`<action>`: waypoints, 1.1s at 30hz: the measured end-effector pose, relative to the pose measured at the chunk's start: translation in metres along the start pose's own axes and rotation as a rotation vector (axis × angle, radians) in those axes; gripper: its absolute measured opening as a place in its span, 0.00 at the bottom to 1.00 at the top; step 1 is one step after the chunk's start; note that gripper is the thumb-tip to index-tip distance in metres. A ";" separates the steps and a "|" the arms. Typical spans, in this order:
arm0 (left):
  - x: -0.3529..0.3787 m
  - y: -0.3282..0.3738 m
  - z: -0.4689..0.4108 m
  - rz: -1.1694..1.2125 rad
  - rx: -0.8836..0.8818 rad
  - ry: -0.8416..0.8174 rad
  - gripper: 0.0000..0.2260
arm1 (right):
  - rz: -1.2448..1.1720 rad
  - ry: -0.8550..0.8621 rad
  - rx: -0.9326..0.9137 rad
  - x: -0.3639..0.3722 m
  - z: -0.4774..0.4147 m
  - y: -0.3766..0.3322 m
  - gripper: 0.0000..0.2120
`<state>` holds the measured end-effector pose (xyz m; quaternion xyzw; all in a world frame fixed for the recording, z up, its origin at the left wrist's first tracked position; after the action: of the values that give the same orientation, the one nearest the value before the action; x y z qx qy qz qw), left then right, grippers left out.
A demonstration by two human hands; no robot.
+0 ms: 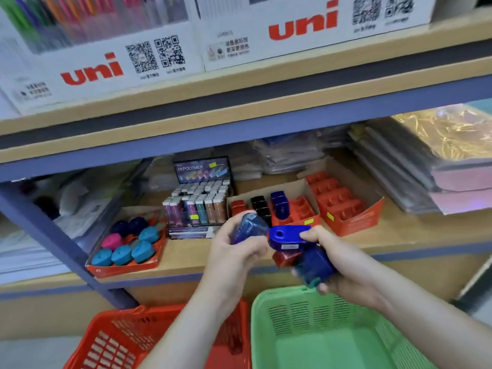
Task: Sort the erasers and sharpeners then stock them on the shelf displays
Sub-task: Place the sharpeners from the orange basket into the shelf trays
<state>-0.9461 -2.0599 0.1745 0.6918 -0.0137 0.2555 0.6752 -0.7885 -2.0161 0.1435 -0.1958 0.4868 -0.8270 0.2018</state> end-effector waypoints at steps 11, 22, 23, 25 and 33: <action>0.054 -0.028 -0.022 -0.464 -0.195 -0.105 0.10 | -0.217 0.041 -0.063 -0.043 -0.011 -0.014 0.18; 0.078 -0.034 -0.051 -0.604 -0.258 -0.342 0.10 | -0.127 0.045 -0.198 -0.068 -0.001 -0.028 0.10; 0.083 -0.036 -0.048 -0.542 -0.281 -0.352 0.12 | -0.114 0.050 -0.216 -0.070 0.000 -0.031 0.10; 0.089 -0.041 -0.044 -0.510 -0.322 -0.363 0.14 | -0.057 0.064 -0.243 -0.074 0.000 -0.034 0.10; 0.085 -0.050 -0.055 -0.273 -0.304 -0.185 0.09 | -0.185 0.054 -0.308 -0.093 0.009 -0.043 0.11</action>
<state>-0.8725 -1.9758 0.1572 0.5978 -0.0202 0.0924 0.7961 -0.7120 -1.9545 0.1741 -0.2462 0.5930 -0.7625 0.0794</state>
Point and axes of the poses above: each hand's wrist, its own z-axis away from the middle knuckle, its own x-axis out of the palm, y = z × x, the point moved 5 cm from there along -z, towards the middle knuckle, and after that the axes turned 9 degrees about z, right-handed, at the moved point
